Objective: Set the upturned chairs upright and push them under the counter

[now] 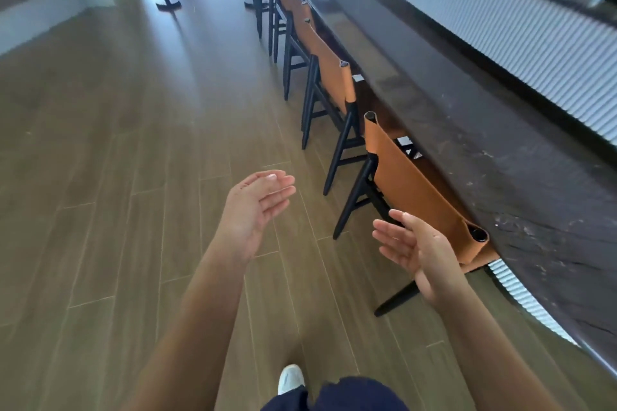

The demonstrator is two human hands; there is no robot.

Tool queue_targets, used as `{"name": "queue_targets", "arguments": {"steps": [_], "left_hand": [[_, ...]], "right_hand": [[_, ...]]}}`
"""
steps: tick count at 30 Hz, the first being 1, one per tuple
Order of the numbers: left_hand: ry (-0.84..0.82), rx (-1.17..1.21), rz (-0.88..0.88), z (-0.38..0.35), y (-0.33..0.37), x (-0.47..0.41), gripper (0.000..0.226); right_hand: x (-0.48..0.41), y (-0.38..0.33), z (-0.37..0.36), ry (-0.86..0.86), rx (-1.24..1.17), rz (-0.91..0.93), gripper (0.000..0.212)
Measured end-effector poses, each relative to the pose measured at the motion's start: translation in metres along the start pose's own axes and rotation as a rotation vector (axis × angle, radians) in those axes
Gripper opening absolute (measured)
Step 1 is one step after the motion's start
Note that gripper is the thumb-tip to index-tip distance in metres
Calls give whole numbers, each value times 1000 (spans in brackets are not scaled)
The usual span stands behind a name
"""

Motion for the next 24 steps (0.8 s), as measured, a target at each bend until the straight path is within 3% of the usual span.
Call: {"name": "queue_targets", "arguments": {"steps": [17,24], "left_hand": [[-245,-143,252,-80,-41,-167,26],[-257,-187,396,-109,-63,-245,28]], "right_hand": [[-111,11,20,281,-276,-156,36],[-166,24,39,332,-470,-316,39]]}}
Point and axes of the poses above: each hand's wrist, its own x-axis away from the middle knuckle, its own z-axis out of the back of the hand, y = z × x, the point moved 7 cm from there along -x, towards the middle knuckle, and after that the axes turned 3 degrees about x, right-handed, at the moved point
